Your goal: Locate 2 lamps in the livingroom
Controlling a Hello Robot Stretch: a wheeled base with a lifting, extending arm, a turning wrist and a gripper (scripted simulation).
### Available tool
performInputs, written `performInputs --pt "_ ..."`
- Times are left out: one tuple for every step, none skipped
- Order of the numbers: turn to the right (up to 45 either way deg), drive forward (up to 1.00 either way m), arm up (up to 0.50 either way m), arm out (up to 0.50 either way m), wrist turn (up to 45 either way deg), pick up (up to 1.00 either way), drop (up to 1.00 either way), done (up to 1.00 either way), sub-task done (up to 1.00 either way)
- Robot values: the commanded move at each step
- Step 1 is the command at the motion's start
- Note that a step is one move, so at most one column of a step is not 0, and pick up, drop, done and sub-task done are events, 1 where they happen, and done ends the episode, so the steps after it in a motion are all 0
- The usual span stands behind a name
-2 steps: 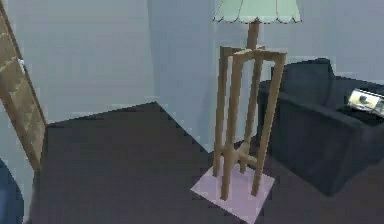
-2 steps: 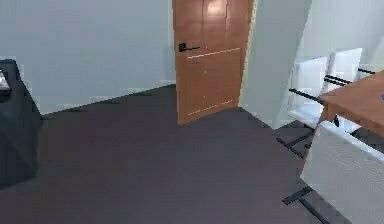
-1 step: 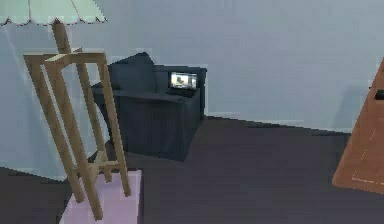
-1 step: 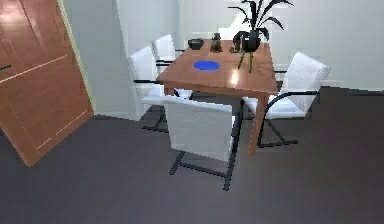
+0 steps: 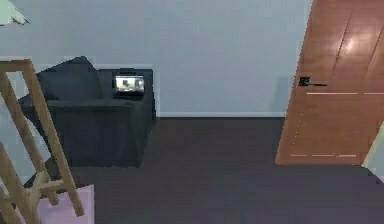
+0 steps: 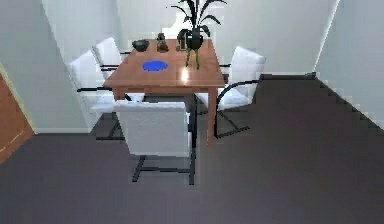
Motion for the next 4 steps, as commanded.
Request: performInputs --pt "0.0 0.45 0.0 0.0 0.0 0.0 0.0 0.0 0.0" --pt "-45.0 0.0 0.0 0.0 0.0 0.0 0.0 0.0 0.0" --pt "-15.0 0.0 0.0 0.0 0.0 0.0 0.0 0.0 0.0" --pt "0.0 0.0 0.0 0.0 0.0 0.0 0.0 0.0 1.0"
